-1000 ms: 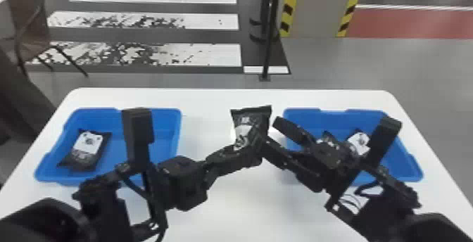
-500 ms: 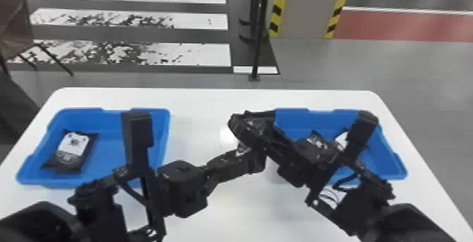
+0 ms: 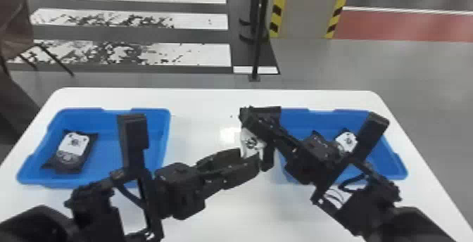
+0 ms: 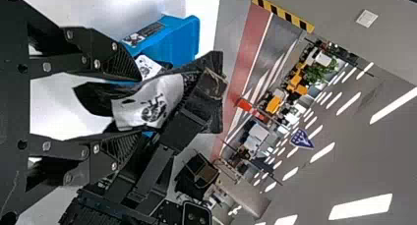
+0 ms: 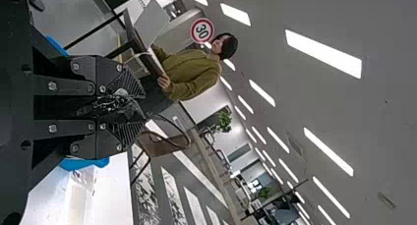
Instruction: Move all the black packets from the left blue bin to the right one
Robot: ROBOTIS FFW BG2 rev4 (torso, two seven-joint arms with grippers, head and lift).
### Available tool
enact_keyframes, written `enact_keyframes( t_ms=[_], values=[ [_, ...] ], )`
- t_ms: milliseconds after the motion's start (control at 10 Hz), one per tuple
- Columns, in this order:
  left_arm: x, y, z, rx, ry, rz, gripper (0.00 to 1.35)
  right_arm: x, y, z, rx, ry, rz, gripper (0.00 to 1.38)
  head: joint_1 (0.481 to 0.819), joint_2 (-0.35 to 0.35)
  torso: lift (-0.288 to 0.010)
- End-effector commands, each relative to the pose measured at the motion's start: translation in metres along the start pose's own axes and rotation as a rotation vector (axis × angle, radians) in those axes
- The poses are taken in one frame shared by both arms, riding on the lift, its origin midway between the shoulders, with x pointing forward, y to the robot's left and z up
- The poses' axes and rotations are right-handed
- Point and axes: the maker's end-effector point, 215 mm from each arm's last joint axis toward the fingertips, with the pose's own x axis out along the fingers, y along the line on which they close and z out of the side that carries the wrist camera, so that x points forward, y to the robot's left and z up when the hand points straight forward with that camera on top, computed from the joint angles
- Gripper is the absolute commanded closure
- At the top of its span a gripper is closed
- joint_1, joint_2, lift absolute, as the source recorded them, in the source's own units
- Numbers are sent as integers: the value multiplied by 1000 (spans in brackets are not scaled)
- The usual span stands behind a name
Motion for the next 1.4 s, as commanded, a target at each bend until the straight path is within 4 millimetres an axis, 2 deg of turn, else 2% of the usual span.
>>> enact_keyframes(
  t_ms=[0, 200, 300, 400, 600, 700, 800, 900, 1000, 1100, 1300],
  values=[
    [-5, 7, 1, -13, -13, 15, 99, -19, -43, 23, -64, -17, -96, 1280, 695, -85, -140],
    [-23, 24, 6, -11, -41, 76, 127, -61, -127, 46, -157, 6, -278, 1280, 695, -134, -140],
    [-40, 41, 10, -10, -58, 135, 130, -73, -162, 45, -150, 18, -337, 1280, 695, -177, -140],
    [-61, 60, 17, -9, -85, 201, 134, -79, -197, 43, -157, 49, -395, 1280, 695, -199, -140],
    [-97, 99, 31, 3, -126, 326, 136, -82, -265, 40, -156, 109, -501, 1279, 695, -189, -140],
    [-110, 113, 36, 11, -138, 370, 136, -91, -291, 48, -229, 121, -584, 1059, 695, -174, -140],
    [-120, 123, 41, 17, -148, 402, 136, -99, -296, 53, -275, 108, -628, 444, 695, -167, -140],
    [-131, 135, 42, 27, -147, 443, 136, -109, -280, 56, -321, 90, -640, 47, 695, -165, -140],
    [-147, 153, 42, 39, -140, 507, 136, -118, -249, 57, -384, 67, -642, 73, 695, -157, -140],
    [-167, 172, 43, 52, -132, 582, 136, -128, -211, 55, -442, 32, -630, 167, 695, -147, -140],
    [-218, 213, 55, 88, -123, 752, 136, -145, -130, 50, -541, 12, -587, 225, 695, -56, -140]
  ],
)
